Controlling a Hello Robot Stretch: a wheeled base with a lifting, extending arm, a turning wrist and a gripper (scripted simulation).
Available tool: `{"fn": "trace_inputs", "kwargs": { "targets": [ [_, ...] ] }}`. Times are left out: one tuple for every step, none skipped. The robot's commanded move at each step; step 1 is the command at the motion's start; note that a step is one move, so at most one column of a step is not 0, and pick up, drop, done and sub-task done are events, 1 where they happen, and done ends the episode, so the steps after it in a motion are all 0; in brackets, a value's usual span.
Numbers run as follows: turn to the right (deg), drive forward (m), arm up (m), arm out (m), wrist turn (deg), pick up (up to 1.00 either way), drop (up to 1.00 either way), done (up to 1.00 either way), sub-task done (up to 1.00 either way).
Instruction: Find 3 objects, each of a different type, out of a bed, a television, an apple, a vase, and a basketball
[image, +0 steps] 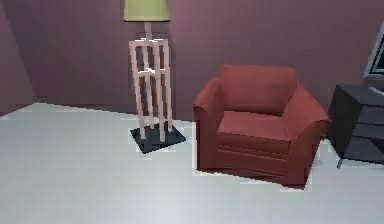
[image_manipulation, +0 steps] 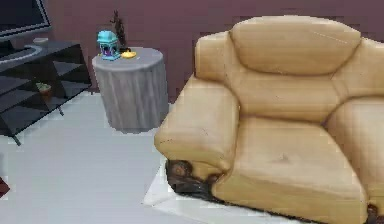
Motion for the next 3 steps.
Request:
{"fn": "trace_inputs", "kwargs": {
  "targets": [
    [33.0,0.0,0.0,0.0,0.0,0.0,0.0,0.0,0.0],
    [0.0,0.7,0.0,0.0,0.0,0.0,0.0,0.0,0.0],
    [45.0,0.0,0.0,0.0,0.0,0.0,0.0,0.0,0.0]
  ]
}}
